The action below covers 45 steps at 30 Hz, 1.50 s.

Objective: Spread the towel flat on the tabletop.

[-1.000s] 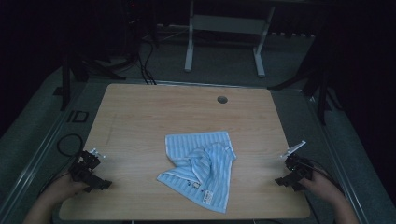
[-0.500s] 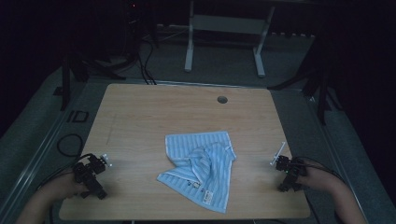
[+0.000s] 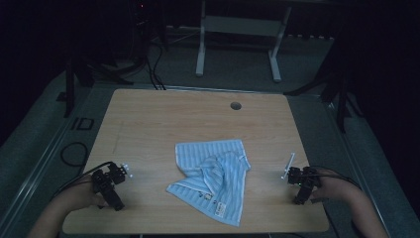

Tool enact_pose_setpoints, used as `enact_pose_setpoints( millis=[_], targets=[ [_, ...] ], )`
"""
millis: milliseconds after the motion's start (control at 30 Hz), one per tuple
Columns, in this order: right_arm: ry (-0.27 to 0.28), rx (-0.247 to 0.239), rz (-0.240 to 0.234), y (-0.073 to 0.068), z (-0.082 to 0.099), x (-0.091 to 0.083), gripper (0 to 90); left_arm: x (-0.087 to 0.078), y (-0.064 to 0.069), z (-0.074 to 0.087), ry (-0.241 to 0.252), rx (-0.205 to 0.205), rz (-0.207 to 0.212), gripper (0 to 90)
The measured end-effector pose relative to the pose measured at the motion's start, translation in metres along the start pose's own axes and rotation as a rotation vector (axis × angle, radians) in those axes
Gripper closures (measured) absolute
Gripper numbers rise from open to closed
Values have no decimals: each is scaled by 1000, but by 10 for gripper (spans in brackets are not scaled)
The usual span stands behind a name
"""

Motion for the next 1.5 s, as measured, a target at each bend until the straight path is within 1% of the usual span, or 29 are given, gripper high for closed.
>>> enact_pose_setpoints(
  millis=[33,67,100,133,167,200,233,267,333,400,467,567,600,633,700,733,867,900,933,967,1000,1067,1133,1167,1200,1267,1333,1367,1500],
  targets=[
    [1,-6,0,0,-2,-1,223,0,3,-3,-1,8,0,44],
    [1,-6,0,0,-2,-1,223,0,3,-3,-1,8,0,44],
    [0,-24,-9,-1,-7,-2,223,2,8,-10,-2,19,-5,45],
    [-1,-32,-7,-1,-9,-2,223,2,8,-10,-2,19,-5,45],
    [-2,-43,-7,-2,-11,-2,223,3,12,-16,-9,29,1,45],
    [0,-46,-12,-3,-13,-3,223,4,14,-18,-10,38,-2,45],
    [4,-48,-18,-3,-15,-3,223,4,16,-21,-8,39,2,45],
    [3,-54,-13,-3,-18,-4,223,4,17,-23,-9,48,3,45],
    [2,-60,-8,-3,-20,-4,223,4,19,-26,-7,53,5,45],
    [6,-70,-8,-2,-27,-5,226,3,26,-35,-2,75,-1,46],
    [9,-86,-7,-1,-33,-6,226,2,31,-40,1,88,4,46],
    [16,-111,-3,-2,-41,-7,225,1,37,-45,5,109,4,46],
    [16,-111,-3,-2,-41,-7,225,1,37,-45,5,109,4,46],
    [23,-126,1,-2,-46,-8,226,0,41,-48,3,126,6,46],
    [25,-131,-4,-2,-48,-9,226,-1,43,-50,5,132,9,46],
    [22,-146,-4,-3,-53,-10,226,-1,46,-53,8,142,13,46],
    [23,-166,-4,-3,-63,-12,226,-3,53,-61,11,164,7,46],
    [23,-166,-4,-3,-63,-12,226,-3,53,-61,11,164,7,46],
    [24,-180,-5,-3,-69,-14,226,-5,57,-65,15,175,8,46],
    [26,-187,-4,-3,-71,-15,226,-5,57,-65,15,175,8,46],
    [30,-189,-4,-3,-74,-15,226,-6,60,-69,12,189,6,46],
    [31,-196,-4,-4,-76,-16,225,-7,62,-71,14,191,6,46],
    [33,-216,3,-5,-86,-18,226,-10,68,-76,18,208,4,46],
    [33,-216,3,-5,-86,-18,226,-10,68,-76,18,208,4,46],
    [35,-229,-1,-6,-91,-19,226,-11,72,-79,20,219,3,46],
    [34,-234,1,-6,-93,-20,225,-12,73,-81,19,225,2,46],
    [37,-244,1,-7,-98,-21,226,-13,77,-84,15,241,1,46],
    [37,-244,1,-7,-98,-21,226,-13,77,-84,15,241,1,46],
    [42,-263,3,-9,-110,-24,225,-17,86,-92,25,267,8,46]
  ],
)
Point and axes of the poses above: each handheld gripper's, and its own axes: x roughly forward along the jaws, z roughly out of its underside, y roughly to its right, the point moved 2 cm from there along x, roughly forward along the jaws, and after that the axes turned 13 degrees about -x, right-handed, at the moved point
